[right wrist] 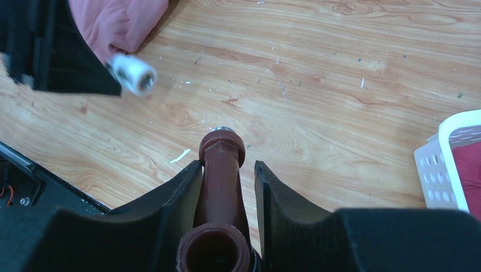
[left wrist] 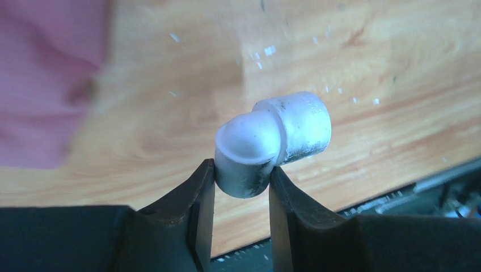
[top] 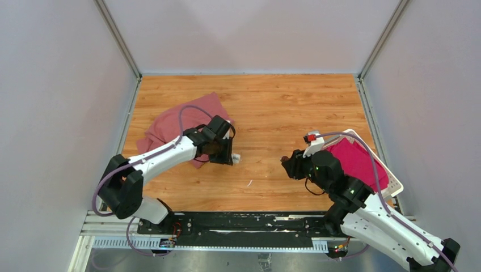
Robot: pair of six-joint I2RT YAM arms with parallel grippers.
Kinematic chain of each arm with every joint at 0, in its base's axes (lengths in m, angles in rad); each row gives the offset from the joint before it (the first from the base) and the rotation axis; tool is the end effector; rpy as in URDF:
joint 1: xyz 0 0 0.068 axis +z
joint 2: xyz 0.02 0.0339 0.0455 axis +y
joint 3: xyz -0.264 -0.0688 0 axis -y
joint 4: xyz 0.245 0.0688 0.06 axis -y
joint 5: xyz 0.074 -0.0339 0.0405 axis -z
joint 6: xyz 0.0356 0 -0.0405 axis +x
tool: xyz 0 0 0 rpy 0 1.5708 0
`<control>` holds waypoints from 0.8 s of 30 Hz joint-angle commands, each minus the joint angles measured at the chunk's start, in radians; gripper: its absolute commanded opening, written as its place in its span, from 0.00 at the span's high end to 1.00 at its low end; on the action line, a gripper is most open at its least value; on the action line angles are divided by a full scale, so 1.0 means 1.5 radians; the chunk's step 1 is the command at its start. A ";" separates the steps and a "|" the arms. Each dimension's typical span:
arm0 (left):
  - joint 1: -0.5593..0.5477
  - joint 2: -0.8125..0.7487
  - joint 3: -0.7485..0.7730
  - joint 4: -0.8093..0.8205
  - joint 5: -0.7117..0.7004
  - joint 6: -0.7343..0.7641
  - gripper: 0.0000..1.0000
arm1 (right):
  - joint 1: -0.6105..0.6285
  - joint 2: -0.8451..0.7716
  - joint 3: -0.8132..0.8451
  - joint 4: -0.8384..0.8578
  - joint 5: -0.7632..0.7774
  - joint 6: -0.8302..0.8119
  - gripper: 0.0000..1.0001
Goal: Install the water faucets
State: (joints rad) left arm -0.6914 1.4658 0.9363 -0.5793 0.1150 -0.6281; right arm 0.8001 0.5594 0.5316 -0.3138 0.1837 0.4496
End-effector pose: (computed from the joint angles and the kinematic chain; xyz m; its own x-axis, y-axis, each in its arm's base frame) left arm 0.2153 -0.1835 0.2062 -0.9533 0.0313 -0.3003 0.1392 0.9282 -0.3450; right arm 0.1060 0.0999 0.2703 -0.4646 0.1349 -0.8752 -0.4258 0.8325 0.3544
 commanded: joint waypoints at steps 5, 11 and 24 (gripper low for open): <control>-0.084 0.061 0.138 -0.202 -0.427 0.097 1.00 | -0.007 -0.010 -0.003 0.000 0.003 0.008 1.00; -0.171 0.176 0.211 -0.269 -0.602 0.057 1.00 | -0.007 -0.030 -0.002 -0.016 0.010 0.008 1.00; -0.227 0.299 0.232 -0.282 -0.709 0.024 1.00 | -0.007 -0.041 -0.003 -0.031 0.012 0.011 1.00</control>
State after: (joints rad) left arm -1.0023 1.8725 1.2518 -0.9829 -0.8425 -0.5453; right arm 0.8001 0.5068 0.5316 -0.3485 0.1856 0.4534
